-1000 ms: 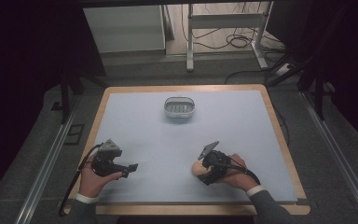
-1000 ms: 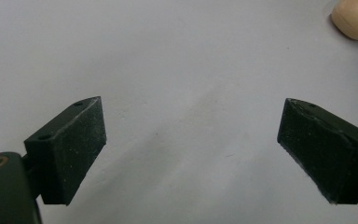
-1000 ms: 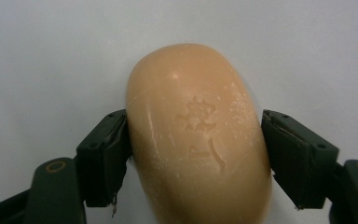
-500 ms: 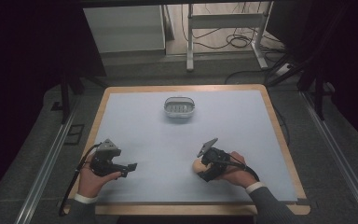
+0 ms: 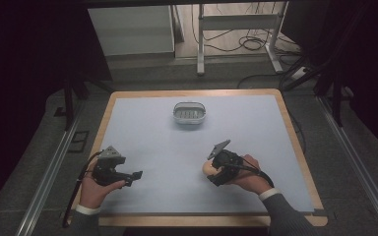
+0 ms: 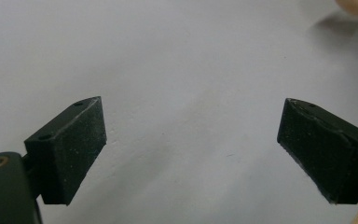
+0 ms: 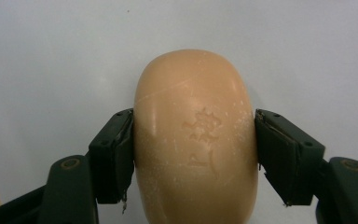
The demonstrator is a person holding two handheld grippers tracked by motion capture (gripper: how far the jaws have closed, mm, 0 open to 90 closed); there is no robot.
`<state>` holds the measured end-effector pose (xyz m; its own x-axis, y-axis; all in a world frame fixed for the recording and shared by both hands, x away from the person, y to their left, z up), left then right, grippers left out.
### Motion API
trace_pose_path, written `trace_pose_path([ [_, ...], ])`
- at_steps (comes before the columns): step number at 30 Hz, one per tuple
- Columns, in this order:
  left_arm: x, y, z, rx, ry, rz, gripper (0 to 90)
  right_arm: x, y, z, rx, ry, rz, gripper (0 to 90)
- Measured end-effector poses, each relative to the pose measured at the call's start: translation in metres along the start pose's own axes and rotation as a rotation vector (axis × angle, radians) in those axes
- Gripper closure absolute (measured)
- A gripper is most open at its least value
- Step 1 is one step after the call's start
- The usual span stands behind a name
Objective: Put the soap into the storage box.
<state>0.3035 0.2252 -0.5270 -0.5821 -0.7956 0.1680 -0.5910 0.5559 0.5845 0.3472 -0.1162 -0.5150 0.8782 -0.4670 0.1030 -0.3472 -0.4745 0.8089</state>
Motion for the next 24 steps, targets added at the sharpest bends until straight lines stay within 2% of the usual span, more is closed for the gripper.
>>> trace_pose_path([
  [1, 0.001, -0.001, 0.0, -0.002, -0.002, 0.003, 8.1, 0.002, 0.003, 0.0, 0.004, -0.013, 0.006, 32.4],
  [6, 0.003, -0.003, 0.0, -0.009, -0.007, 0.005, 8.1, 0.007, 0.009, 0.0, 0.003, -0.011, 0.032, 32.4],
  [24, 0.006, -0.007, 0.0, -0.019, -0.014, 0.016, 8.1, 0.022, 0.018, -0.011, 0.02, -0.013, 0.077, 32.5],
])
Point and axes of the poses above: each handheld gripper's, and its own axes: y roughly backward along the jaws, z roughly out of its underside, x roughly to its right, the point moved 4 cm from there along -y, roughly forward along the jaws, and after that the axes turned 8 degrees about x, right-handed, at the moved point
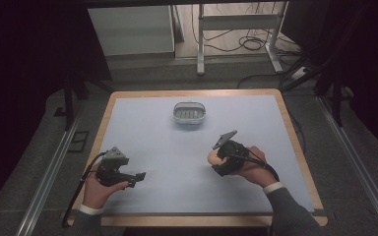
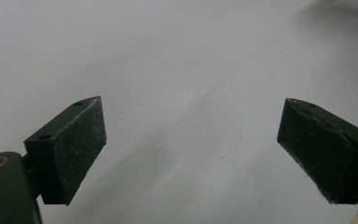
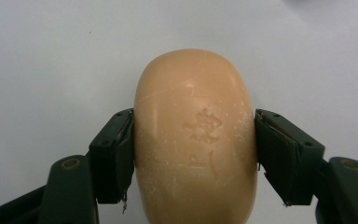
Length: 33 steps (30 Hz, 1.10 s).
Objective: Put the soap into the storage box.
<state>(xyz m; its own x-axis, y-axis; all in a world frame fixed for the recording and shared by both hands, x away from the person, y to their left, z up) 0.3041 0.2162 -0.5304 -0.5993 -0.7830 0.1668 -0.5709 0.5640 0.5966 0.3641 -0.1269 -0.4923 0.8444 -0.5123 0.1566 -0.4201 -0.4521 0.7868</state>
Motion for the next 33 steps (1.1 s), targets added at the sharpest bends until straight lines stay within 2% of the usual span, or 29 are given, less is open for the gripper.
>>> trace_pose_path([
  [6, 0.002, -0.002, 0.0, -0.006, -0.005, 0.0, 8.0, 0.006, 0.001, -0.005, 0.021, -0.005, 0.01, 32.6],
  [23, 0.0, 0.003, -0.001, 0.008, -0.002, -0.004, 7.9, 0.022, 0.004, -0.016, 0.034, 0.001, 0.04, 32.6],
  [27, 0.001, 0.003, -0.001, 0.005, -0.004, 0.002, 7.9, 0.024, 0.005, -0.021, 0.038, 0.017, 0.04, 32.7],
  [33, 0.001, 0.002, -0.001, 0.002, -0.007, 0.003, 7.8, 0.029, 0.005, -0.029, 0.045, 0.01, 0.053, 32.7],
])
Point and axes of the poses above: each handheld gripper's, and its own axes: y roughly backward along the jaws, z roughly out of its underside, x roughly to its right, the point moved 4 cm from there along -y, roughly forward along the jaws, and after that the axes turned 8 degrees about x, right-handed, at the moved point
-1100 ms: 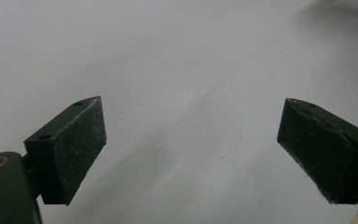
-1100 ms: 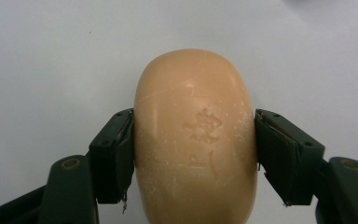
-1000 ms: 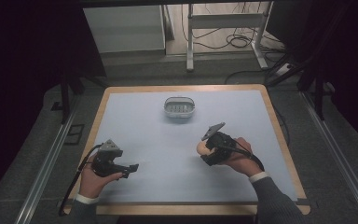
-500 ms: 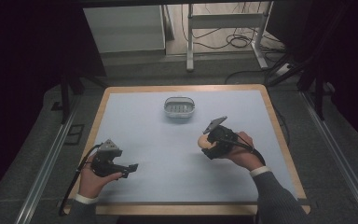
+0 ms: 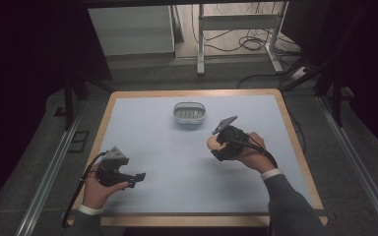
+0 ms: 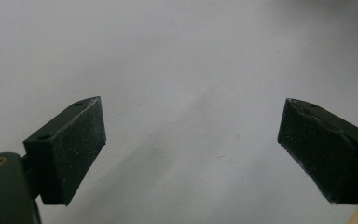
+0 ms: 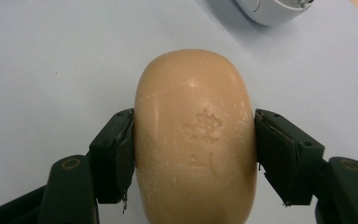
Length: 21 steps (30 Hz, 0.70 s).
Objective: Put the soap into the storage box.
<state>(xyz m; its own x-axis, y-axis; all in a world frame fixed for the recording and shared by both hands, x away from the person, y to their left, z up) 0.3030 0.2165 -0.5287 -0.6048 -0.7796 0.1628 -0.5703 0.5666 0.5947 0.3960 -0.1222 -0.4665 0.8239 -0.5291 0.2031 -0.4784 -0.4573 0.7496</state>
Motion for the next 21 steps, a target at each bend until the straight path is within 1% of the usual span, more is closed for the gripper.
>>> trace_pose_path([
  [6, -0.002, 0.0, 0.001, -0.003, -0.001, -0.002, 7.7, 0.006, -0.002, -0.003, 0.006, -0.015, 0.003, 32.7],
  [9, -0.001, 0.0, 0.0, 0.006, -0.003, 0.0, 7.9, 0.009, -0.004, -0.005, 0.012, -0.023, 0.007, 32.7],
  [12, -0.001, -0.001, 0.0, 0.003, -0.003, -0.001, 7.8, 0.011, -0.006, -0.006, 0.01, -0.018, 0.011, 32.7],
  [21, 0.0, -0.003, 0.001, -0.008, -0.008, 0.002, 7.8, 0.02, -0.009, -0.004, 0.009, -0.033, 0.014, 32.7],
])
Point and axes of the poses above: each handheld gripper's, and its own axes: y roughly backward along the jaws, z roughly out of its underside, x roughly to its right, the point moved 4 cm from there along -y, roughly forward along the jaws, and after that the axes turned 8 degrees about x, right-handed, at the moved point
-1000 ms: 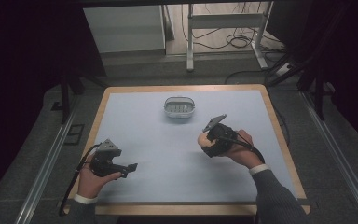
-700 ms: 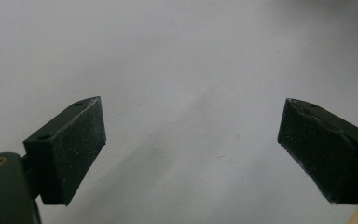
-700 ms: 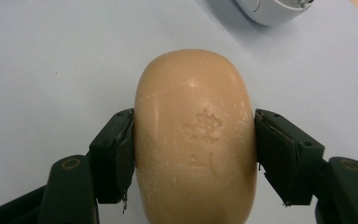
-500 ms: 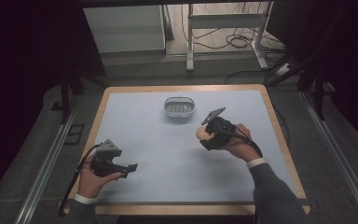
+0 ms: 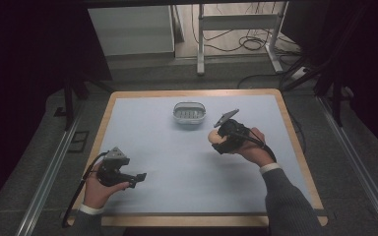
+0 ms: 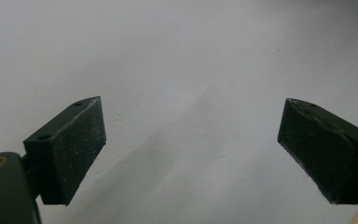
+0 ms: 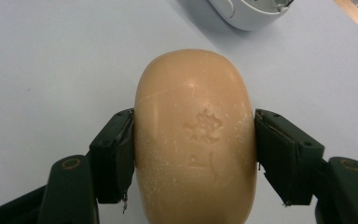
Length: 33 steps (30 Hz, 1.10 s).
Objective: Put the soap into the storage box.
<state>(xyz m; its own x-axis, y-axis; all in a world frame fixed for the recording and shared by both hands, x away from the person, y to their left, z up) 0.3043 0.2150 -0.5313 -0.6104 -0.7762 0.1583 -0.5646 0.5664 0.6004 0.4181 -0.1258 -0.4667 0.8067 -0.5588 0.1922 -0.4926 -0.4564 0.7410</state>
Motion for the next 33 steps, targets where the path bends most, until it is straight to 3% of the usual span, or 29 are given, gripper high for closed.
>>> trace_pose_path([
  [9, 0.0, -0.001, 0.0, -0.001, 0.0, 0.0, 7.8, 0.01, -0.012, -0.001, -0.001, -0.022, -0.006, 32.7],
  [33, 0.001, -0.002, 0.0, 0.006, -0.002, -0.001, 8.0, 0.035, -0.024, -0.016, 0.014, -0.053, -0.011, 32.7],
])
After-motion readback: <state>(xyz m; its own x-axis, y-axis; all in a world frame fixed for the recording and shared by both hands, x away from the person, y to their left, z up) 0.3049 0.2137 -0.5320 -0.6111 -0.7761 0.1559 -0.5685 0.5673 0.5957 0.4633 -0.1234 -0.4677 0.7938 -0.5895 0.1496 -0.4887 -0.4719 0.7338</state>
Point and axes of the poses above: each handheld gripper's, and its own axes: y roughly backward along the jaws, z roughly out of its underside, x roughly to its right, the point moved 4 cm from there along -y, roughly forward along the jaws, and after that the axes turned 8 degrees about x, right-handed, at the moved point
